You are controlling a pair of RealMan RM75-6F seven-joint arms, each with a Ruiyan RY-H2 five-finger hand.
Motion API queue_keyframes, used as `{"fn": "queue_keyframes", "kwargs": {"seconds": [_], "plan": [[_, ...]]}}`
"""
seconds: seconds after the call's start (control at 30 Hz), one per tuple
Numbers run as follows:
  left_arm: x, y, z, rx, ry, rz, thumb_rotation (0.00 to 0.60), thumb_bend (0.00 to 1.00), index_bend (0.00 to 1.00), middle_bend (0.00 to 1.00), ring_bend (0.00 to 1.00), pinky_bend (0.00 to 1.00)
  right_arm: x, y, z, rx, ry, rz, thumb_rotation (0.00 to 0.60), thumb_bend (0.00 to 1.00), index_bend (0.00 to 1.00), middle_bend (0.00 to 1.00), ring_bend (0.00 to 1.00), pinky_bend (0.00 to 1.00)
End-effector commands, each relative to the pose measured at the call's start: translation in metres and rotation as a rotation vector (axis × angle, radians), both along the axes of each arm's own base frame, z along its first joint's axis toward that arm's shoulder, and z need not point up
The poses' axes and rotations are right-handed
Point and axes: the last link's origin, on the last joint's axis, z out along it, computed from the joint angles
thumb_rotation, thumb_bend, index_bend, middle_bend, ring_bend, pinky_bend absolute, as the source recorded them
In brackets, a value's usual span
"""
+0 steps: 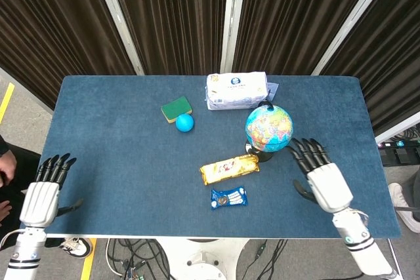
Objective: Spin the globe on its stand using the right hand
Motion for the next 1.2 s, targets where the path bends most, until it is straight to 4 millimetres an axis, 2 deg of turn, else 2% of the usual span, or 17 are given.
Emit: {"fn": "queue_keyframes", "kwargs": {"seconds": [0.03,0.2,0.47,0.67,1.2], "plan": [[-0.001,0.0,0.0,0.002,-0.002,0.002,0.6,0.06,0.12,0.07,0.0,0.08,0.021,-0.01,-0.011,0.036,0.015,0.042,0.6,0.24,0.0,0.0,0.0,0.0],[-0.002,0.0,0.001,0.0,-0.001,0.006,0.6,0.06,0.12,0.07,0.0,0.08,0.031,-0.02,-0.02,0.05,0.037,0.04,0.6,0.24,0.0,0.0,0.0,0.0],[-0.002,0.001,0.001,0.001,-0.004,0.011,0.6,0.06,0.12,0.07,0.0,0.08,0.025,-0.028,-0.018,0.037,0.05,-0.004,0.6,0.24,0.0,0.0,0.0,0.0],[-0.001,0.002,0.0,0.001,-0.001,0.009,0.6,0.06,0.12,0.07,0.0,0.08,0.012,-0.031,-0.01,0.022,0.055,-0.045,0.6,0.24,0.0,0.0,0.0,0.0],[-0.002,0.002,-0.001,-0.003,0.002,0.021,0.6,0.06,0.12,0.07,0.0,0.08,-0.024,-0.058,0.0,0.013,0.069,-0.185,0.6,0.24,0.0,0.0,0.0,0.0]]}}
